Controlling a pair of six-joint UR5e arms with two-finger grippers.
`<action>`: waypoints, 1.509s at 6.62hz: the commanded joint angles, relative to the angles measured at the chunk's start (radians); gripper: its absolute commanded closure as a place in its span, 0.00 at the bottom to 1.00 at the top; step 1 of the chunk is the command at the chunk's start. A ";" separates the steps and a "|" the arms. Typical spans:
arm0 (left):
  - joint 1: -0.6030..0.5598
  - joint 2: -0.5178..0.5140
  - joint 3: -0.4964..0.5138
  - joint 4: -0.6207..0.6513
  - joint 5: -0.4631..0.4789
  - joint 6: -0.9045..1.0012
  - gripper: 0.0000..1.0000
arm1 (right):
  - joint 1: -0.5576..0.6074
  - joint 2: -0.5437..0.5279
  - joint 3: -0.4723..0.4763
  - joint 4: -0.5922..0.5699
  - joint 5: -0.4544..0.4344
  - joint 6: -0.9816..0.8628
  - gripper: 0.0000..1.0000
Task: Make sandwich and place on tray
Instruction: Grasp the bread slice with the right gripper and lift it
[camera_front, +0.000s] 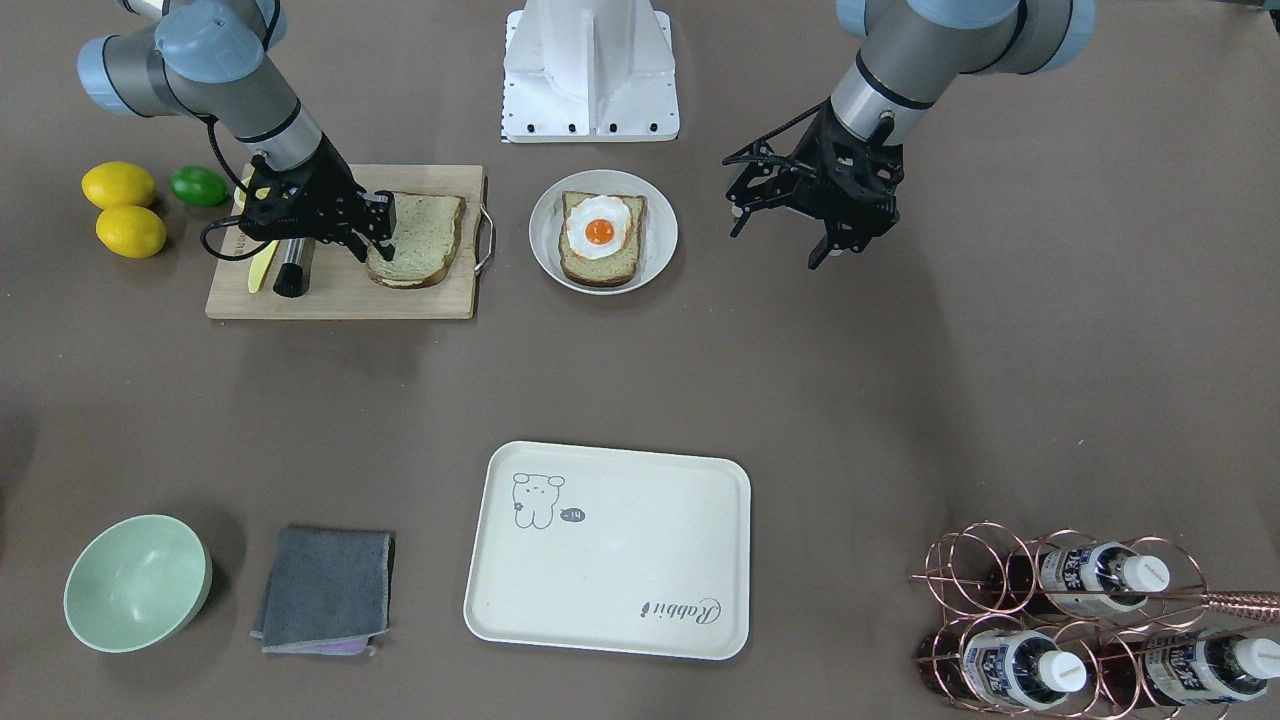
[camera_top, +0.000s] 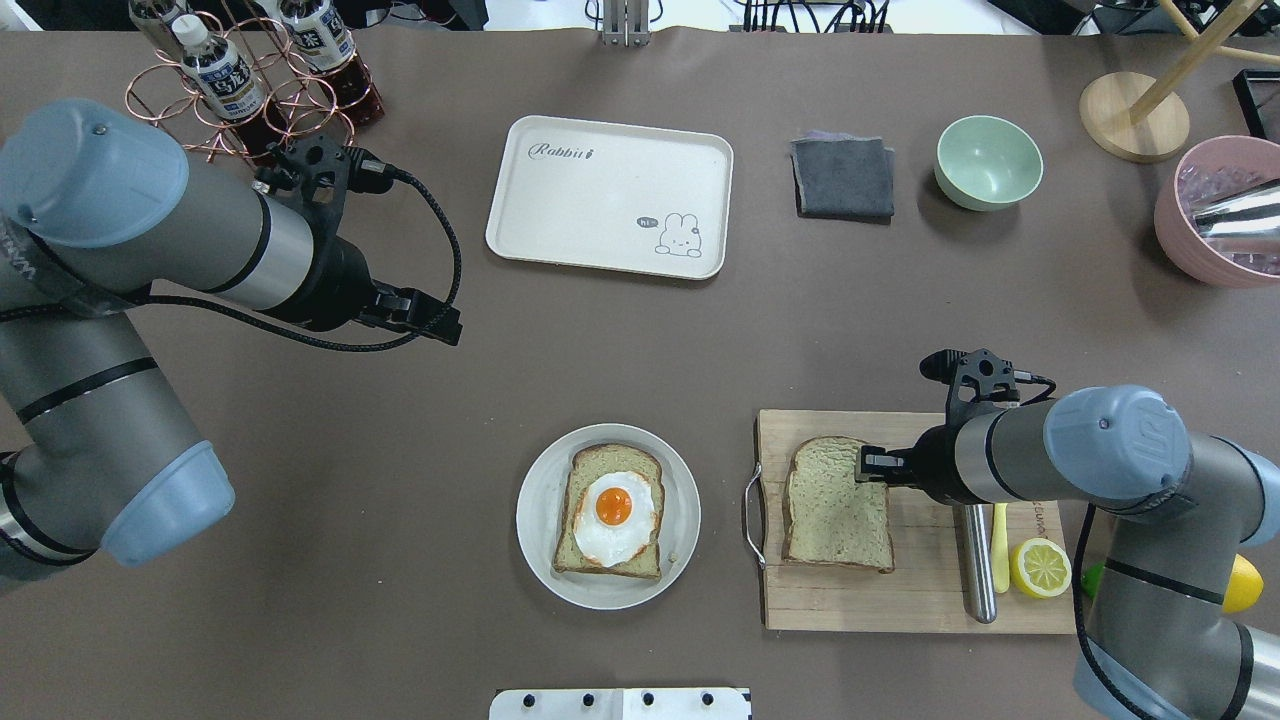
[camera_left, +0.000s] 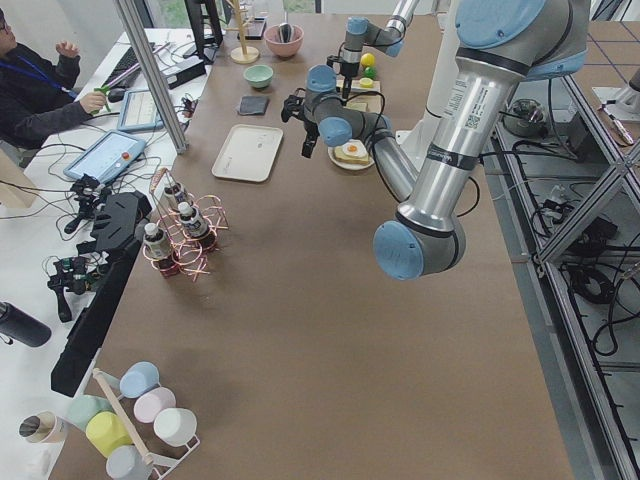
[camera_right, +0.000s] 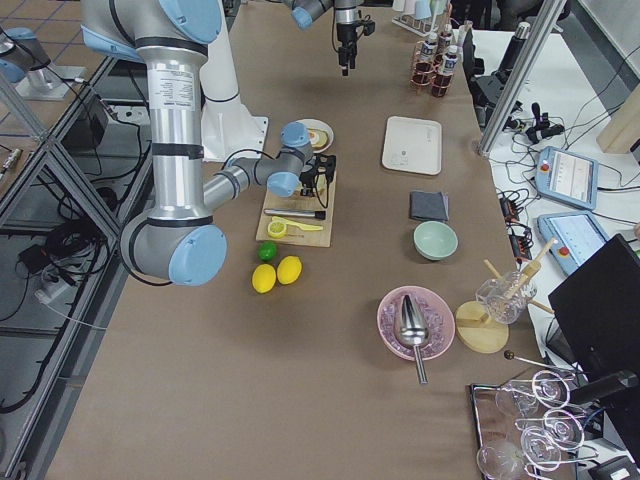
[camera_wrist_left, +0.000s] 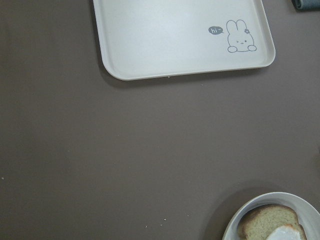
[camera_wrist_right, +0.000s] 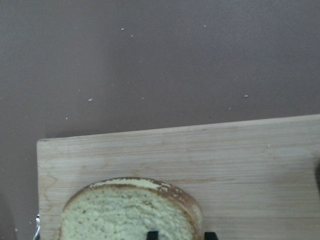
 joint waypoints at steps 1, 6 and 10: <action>-0.001 0.000 0.000 0.000 0.000 0.000 0.02 | -0.004 -0.001 0.001 0.000 -0.004 -0.002 1.00; -0.001 0.000 -0.001 -0.002 -0.003 0.000 0.02 | 0.150 0.056 0.034 -0.008 0.177 -0.008 1.00; -0.001 -0.011 0.005 -0.003 -0.003 -0.002 0.02 | 0.026 0.356 0.023 -0.297 0.068 0.082 1.00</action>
